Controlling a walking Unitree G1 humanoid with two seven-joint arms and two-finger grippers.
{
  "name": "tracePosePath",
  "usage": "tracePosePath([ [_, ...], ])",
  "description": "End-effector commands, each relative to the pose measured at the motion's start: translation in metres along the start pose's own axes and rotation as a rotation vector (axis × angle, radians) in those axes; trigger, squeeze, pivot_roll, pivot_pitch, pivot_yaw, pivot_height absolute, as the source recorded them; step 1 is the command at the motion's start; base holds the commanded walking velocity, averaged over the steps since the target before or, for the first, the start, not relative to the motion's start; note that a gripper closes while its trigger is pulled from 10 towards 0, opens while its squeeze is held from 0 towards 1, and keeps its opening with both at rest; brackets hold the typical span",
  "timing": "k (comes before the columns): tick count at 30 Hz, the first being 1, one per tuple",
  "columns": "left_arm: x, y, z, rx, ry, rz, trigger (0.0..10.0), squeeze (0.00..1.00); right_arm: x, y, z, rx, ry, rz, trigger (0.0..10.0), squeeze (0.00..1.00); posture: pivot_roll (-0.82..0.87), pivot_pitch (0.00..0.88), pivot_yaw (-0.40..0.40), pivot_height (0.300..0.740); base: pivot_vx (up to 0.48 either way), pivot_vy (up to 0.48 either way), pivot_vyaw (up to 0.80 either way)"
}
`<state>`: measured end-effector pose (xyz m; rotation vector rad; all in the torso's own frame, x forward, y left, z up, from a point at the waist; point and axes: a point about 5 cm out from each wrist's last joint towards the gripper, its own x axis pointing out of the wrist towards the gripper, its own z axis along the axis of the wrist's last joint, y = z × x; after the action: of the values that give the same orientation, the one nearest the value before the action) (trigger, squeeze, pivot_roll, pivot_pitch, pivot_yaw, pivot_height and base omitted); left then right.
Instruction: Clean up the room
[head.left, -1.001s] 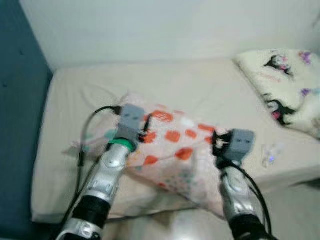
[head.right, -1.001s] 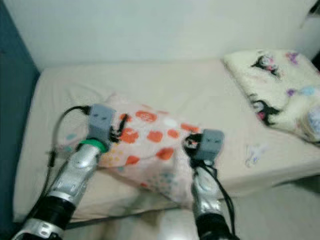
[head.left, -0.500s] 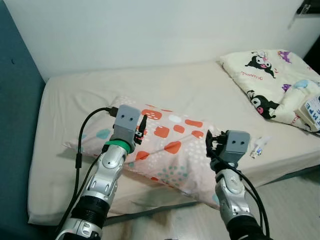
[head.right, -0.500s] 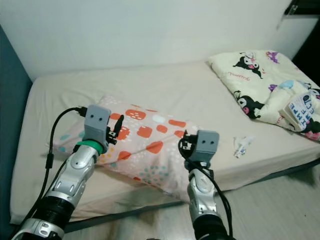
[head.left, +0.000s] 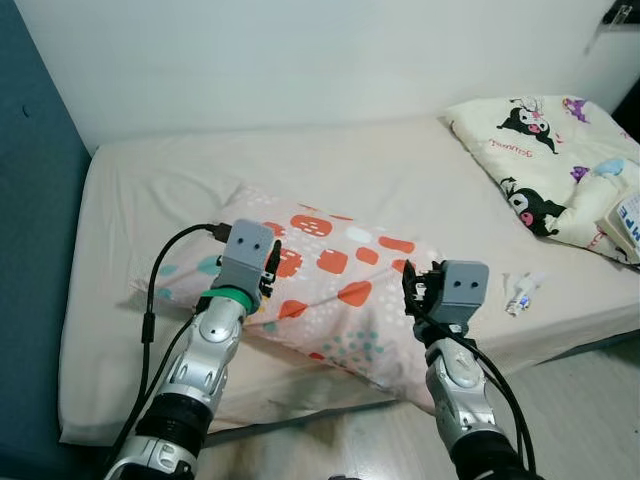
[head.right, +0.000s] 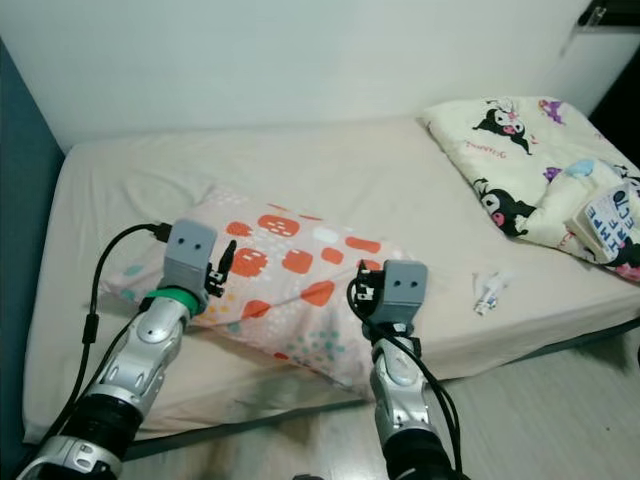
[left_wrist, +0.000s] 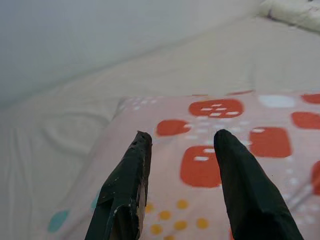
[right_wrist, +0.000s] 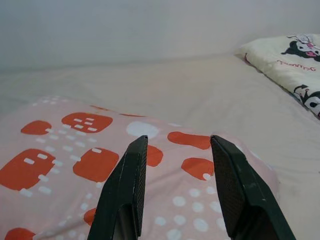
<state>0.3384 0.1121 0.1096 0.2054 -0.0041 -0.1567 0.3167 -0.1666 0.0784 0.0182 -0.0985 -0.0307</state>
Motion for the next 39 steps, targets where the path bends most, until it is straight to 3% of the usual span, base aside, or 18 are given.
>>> tracePosePath([
  [1, -0.0014, -0.0005, -0.0044, -0.001, 0.014, 0.003, 10.0, 0.00, -0.0034, -0.0030, -0.0078, -0.019, 0.043, -0.010, 10.0, 0.00, -0.12, 0.021, 0.019, 0.740, 0.000, 0.000, 0.80],
  [9, 0.0008, -0.0021, -0.0019, 0.002, -0.001, 0.002, 10.0, 0.00, -0.0001, -0.0036, -0.0060, -0.027, 0.043, -0.013, 10.0, 0.00, -0.12, 0.011, 0.020, 0.740, 0.000, 0.000, 0.80],
  [30, 0.0027, -0.0091, 0.0013, 0.009, -0.026, -0.039, 10.0, 0.00, -0.0013, -0.0052, -0.0051, 0.007, 0.023, -0.032, 10.0, 0.00, -0.13, 0.005, 0.029, 0.740, 0.000, 0.000, 0.00],
  [39, 0.0025, -0.0084, 0.0026, -0.006, -0.036, -0.038, 10.0, 0.00, -0.0020, -0.0049, -0.0062, 0.009, 0.027, -0.031, 10.0, 0.00, -0.12, 0.011, 0.029, 0.740, 0.000, 0.480, 0.00],
])
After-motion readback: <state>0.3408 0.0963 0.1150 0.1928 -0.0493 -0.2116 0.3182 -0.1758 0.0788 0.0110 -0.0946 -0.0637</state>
